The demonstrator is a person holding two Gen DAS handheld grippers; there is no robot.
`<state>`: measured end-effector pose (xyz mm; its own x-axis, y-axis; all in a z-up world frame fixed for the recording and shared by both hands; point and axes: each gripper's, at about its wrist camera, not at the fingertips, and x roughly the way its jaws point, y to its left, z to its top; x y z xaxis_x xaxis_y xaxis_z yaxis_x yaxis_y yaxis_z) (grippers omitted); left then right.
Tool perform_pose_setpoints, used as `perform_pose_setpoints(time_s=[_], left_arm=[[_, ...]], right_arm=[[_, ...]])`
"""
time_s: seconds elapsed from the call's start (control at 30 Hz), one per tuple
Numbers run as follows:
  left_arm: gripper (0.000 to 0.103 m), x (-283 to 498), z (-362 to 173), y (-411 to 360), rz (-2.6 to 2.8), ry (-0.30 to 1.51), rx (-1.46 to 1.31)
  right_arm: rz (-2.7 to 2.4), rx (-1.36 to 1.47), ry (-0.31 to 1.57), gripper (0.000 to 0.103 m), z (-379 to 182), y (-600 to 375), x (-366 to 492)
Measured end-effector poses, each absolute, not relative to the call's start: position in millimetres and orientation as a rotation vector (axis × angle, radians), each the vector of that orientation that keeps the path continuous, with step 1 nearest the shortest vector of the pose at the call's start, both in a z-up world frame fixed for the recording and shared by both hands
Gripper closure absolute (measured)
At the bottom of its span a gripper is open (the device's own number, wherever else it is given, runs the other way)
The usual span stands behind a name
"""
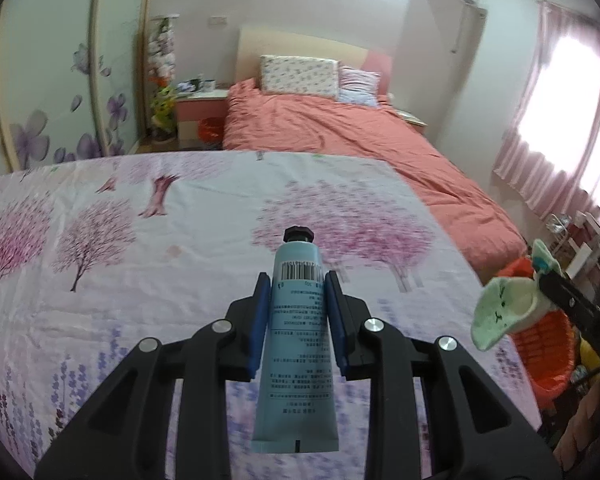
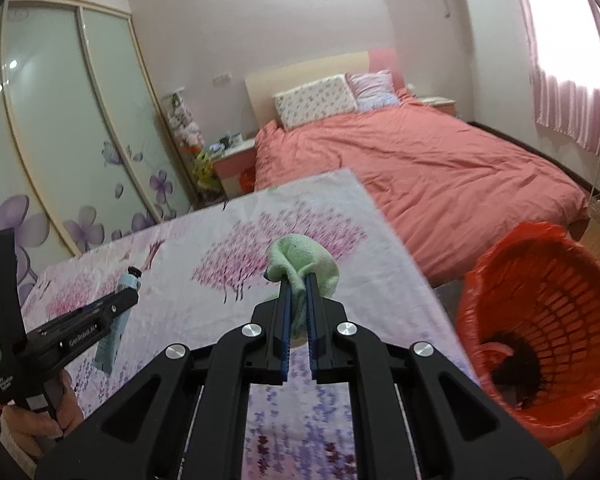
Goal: Collect trash
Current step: 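Carry the tube and cloth over the red basket and open both tools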
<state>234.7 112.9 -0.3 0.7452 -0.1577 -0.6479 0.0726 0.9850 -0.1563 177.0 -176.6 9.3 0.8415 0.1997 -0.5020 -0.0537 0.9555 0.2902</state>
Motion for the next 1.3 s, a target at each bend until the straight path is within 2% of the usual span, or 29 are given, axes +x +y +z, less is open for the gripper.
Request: perform_pose_setpoints(time_s=[0.57,1.3], left_arm=[[0.075,203,31,-11,-0.403,0.681,-0.062],[0.075,202,8,-193,-0.722,0.726,0.003]], right_arm=[[-0.042,0.375,0.46,0.096,15,-268,139],[-0.274,0.439,0.422,0.096,-7,-380,120]])
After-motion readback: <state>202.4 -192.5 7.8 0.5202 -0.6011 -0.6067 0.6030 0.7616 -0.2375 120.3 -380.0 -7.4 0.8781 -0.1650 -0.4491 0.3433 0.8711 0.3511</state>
